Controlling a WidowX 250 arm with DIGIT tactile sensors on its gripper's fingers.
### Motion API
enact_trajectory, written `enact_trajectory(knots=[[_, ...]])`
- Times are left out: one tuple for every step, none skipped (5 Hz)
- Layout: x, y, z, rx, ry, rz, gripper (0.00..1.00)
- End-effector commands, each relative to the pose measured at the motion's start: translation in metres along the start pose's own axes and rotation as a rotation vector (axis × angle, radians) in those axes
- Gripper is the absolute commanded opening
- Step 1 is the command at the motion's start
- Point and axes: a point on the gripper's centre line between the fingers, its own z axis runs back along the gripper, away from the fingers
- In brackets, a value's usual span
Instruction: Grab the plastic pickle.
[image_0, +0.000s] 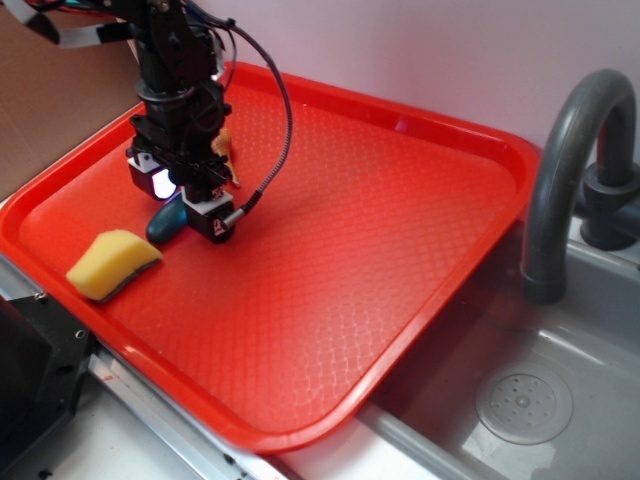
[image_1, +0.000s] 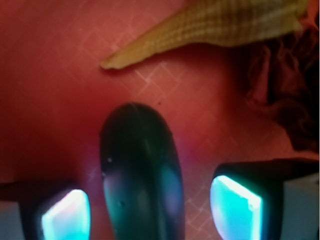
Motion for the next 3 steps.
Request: enact_trajectory(knots=[[-0.007, -0.001, 0.003, -0.005, -0.063, 0.054, 0.0], [-0.005, 0.002, 0.002, 0.011, -0.056, 0.054, 0.0], [0.004, 0.008, 0.031, 0.043, -0.069, 0.094, 0.0]])
